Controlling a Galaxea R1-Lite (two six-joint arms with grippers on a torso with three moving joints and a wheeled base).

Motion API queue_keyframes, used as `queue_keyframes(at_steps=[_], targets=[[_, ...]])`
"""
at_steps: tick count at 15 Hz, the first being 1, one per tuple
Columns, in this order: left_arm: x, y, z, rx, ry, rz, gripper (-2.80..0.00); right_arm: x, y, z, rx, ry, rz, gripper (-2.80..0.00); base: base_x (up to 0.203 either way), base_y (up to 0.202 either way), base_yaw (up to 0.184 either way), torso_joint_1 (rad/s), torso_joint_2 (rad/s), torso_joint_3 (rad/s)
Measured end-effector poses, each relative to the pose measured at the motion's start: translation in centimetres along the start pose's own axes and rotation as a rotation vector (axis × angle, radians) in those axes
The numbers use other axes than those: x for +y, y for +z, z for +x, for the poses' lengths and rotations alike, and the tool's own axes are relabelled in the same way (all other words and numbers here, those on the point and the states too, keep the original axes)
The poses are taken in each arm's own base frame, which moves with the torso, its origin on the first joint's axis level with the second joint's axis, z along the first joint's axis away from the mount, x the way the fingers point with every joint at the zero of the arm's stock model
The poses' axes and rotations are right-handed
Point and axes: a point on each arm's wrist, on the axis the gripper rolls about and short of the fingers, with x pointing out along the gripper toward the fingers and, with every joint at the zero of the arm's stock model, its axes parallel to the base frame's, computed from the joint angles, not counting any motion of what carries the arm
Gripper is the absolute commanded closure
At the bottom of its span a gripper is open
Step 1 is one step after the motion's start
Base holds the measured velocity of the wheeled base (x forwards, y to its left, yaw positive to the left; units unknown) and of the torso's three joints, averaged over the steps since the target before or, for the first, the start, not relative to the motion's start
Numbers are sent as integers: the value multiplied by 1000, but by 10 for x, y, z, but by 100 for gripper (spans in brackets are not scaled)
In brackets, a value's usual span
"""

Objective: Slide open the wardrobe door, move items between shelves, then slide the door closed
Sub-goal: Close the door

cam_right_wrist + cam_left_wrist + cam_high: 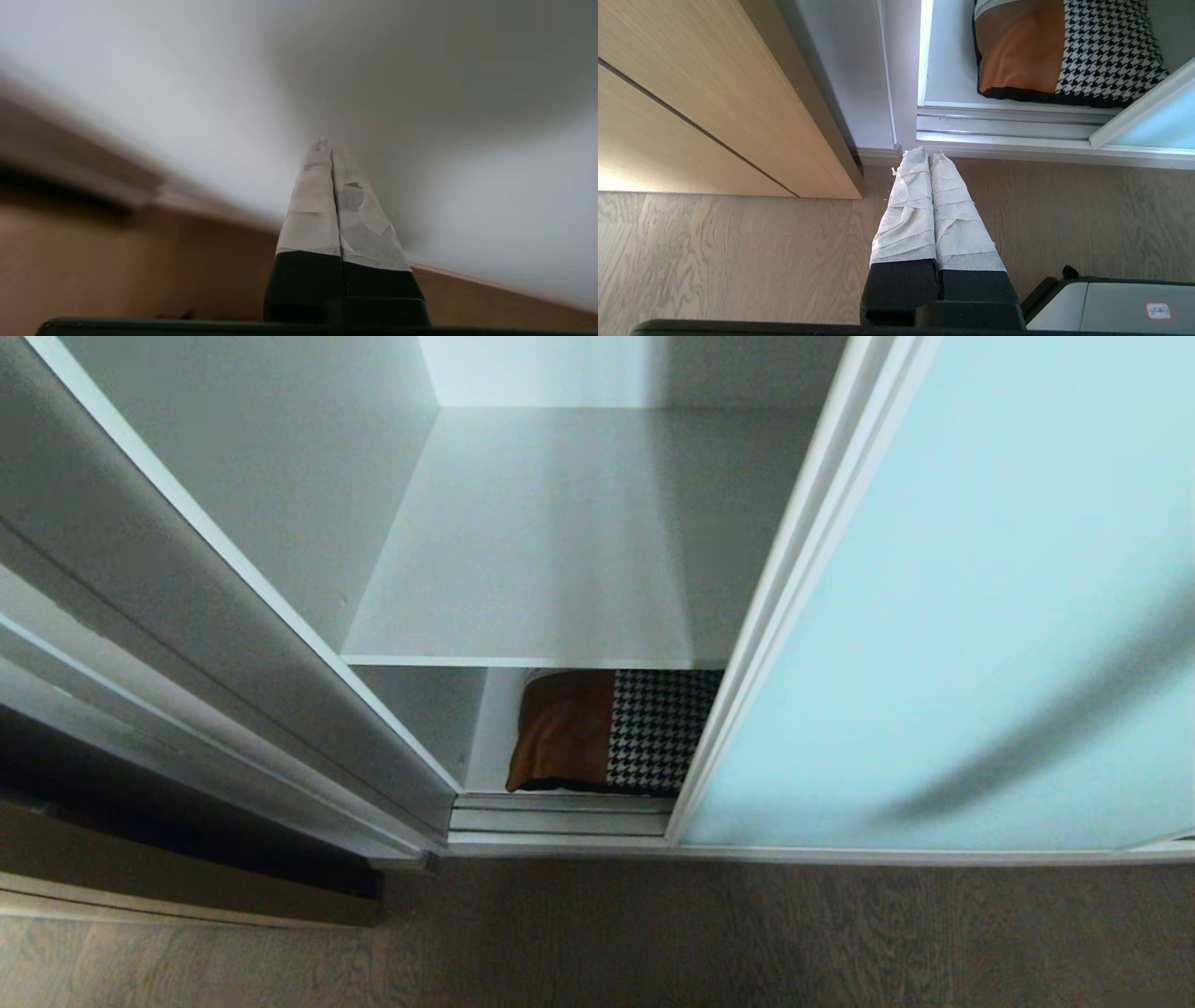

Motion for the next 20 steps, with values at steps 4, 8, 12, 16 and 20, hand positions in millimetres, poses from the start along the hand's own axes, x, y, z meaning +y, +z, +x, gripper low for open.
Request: queue_keyframes(at_steps=[4,8,12,16,20], targets=[[0,0,0,0,0,-1,0,12,-9,-19,41,203,-83,0,0,0,0,0,0,0],[0,0,0,0,0,0,0,15,-9,-30,21,292,-299,0,0,0,0,0,0,0],[0,0,0,0,0,0,0,15,25,-26,-91,310,-367,0,0,0,0,0,0,0],[0,0,0,0,0,0,0,14,60,-5,-167,363,-392,0,0,0,0,0,0,0],[0,0,0,0,0,0,0,13,72,11,-182,402,-368,0,0,0,0,0,0,0]])
